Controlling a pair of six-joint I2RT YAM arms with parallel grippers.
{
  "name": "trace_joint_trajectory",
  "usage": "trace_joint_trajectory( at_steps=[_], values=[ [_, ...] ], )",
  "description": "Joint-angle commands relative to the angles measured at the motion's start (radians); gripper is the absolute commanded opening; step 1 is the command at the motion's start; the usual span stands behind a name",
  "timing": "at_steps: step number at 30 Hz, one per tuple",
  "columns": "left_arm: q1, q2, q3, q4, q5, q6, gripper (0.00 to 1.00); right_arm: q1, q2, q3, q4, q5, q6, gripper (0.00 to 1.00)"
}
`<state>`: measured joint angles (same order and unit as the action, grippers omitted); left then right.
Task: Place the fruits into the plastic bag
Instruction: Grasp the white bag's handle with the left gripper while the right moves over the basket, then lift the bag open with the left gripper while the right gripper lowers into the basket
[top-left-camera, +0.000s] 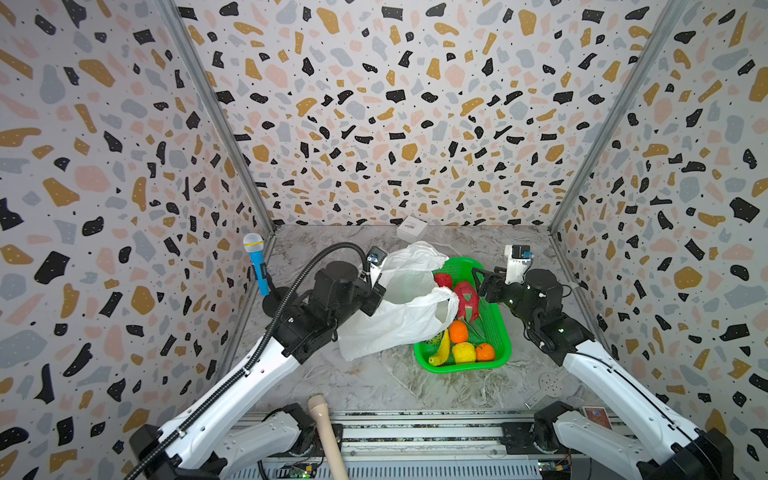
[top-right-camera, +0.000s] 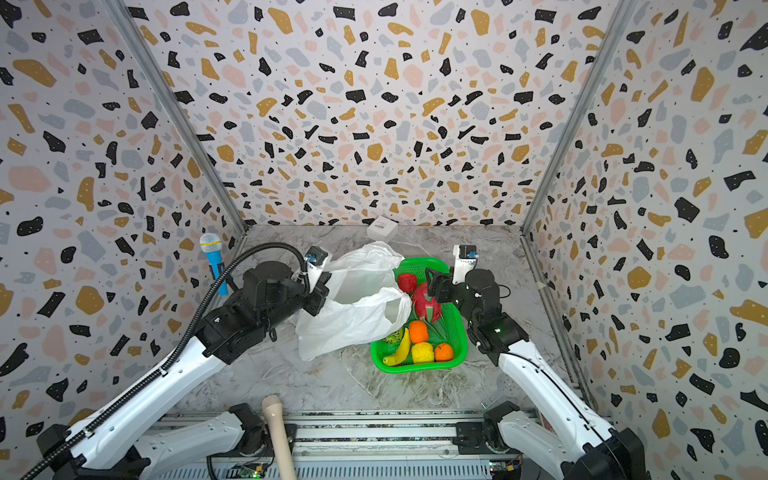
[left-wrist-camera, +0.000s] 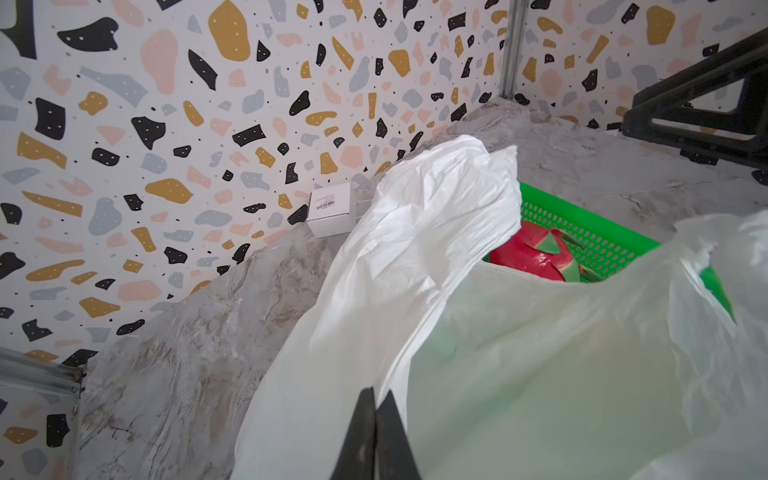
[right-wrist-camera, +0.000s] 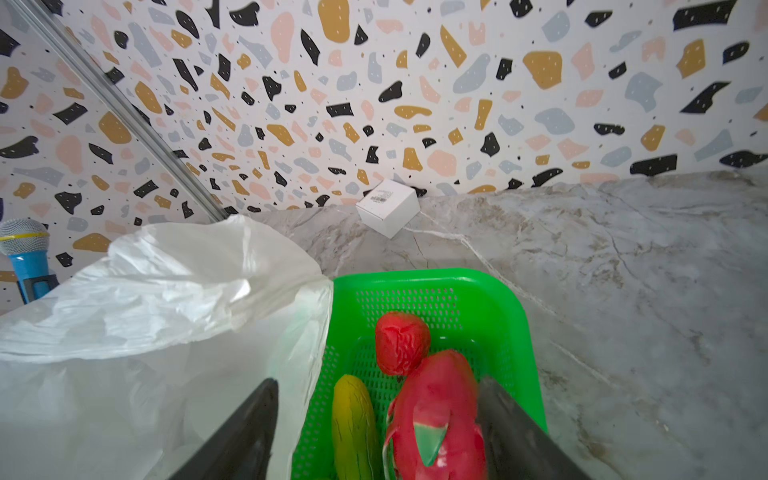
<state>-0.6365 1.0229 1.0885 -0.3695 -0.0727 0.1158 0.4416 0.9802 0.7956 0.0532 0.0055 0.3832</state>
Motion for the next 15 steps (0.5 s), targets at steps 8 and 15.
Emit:
trace_joint_trajectory(
  at_steps=[8,15],
  values=[
    [0.085,0.006,-0.045,0.142,0.298,0.025,0.00,0.149,0.132,0.081,-0.049,-0.127,-0.104,0.75],
    [0.095,0.032,-0.060,0.213,0.232,-0.034,0.00,0.292,0.178,0.038,-0.075,-0.058,-0.112,0.76]
  ],
)
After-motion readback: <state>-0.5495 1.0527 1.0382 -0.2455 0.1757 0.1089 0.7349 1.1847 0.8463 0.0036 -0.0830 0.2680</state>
